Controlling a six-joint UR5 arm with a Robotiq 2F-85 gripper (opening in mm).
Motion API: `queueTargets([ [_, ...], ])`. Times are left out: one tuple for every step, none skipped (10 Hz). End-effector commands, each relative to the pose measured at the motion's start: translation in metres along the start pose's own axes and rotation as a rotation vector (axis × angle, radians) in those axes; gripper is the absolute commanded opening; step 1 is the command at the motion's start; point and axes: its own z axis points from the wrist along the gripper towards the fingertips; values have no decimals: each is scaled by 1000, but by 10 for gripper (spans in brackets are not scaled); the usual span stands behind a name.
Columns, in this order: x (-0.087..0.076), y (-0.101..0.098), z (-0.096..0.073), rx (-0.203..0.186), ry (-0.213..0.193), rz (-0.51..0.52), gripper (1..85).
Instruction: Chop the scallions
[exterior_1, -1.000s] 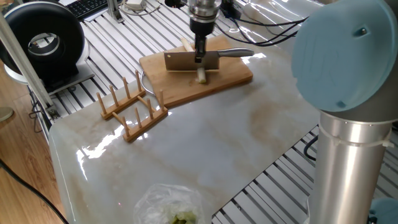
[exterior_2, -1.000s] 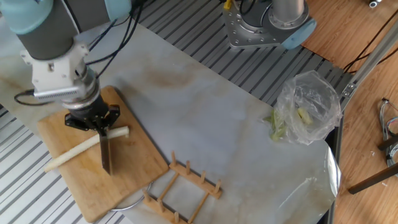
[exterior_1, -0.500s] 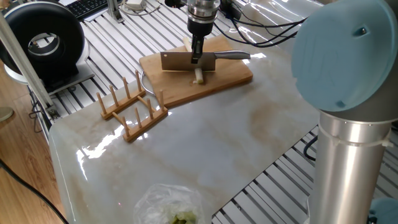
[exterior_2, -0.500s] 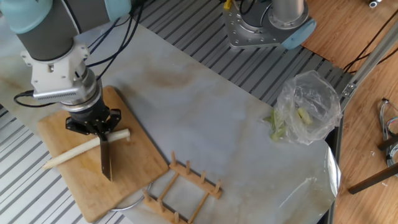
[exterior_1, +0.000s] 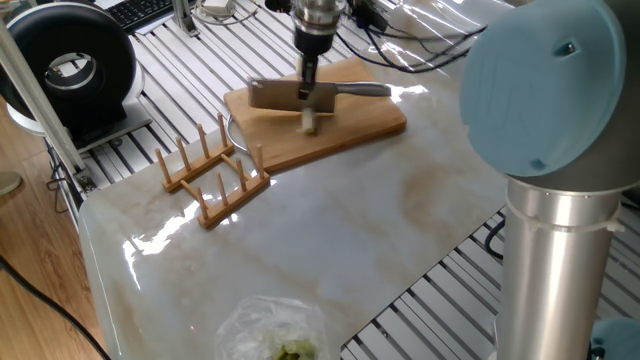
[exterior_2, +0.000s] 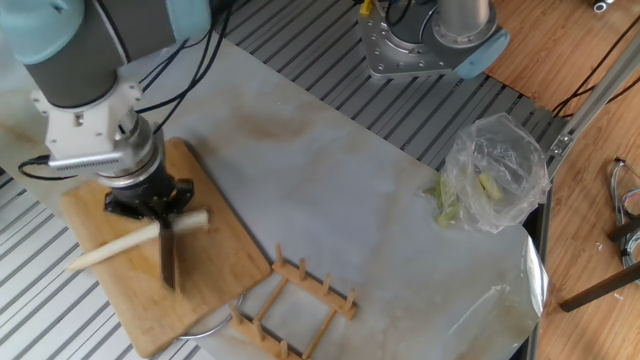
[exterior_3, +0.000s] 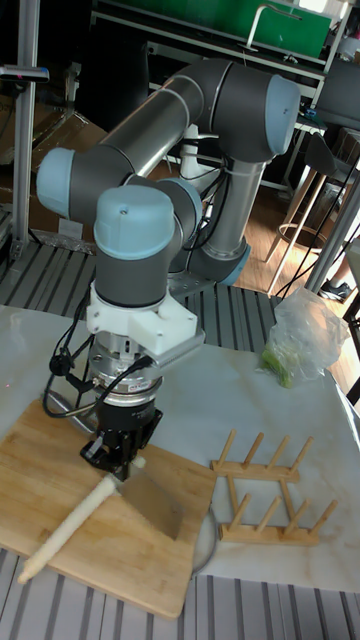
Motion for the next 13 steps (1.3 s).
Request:
queueTargets([
  [-10,-1,-3,-5,-21,13,13],
  [-16,-2,3,3,-20,19,13],
  [-19,0,6,7,-21,30,13],
  [-19,1,9,8,-20,31,13],
  [-20,1,13,11,-19,32,13],
  [-20,0,19,15,-19,35,13],
  [-21,1,25,24,-16,38,13],
  [-21,1,26,32,-14,39,13],
  [-20,0,21,34,-5,29,13],
  [-18,0,15,29,0,20,13],
  [-16,0,6,24,3,10,13],
  [-14,0,-1,21,5,2,13],
  [-13,0,-6,18,8,-3,13],
])
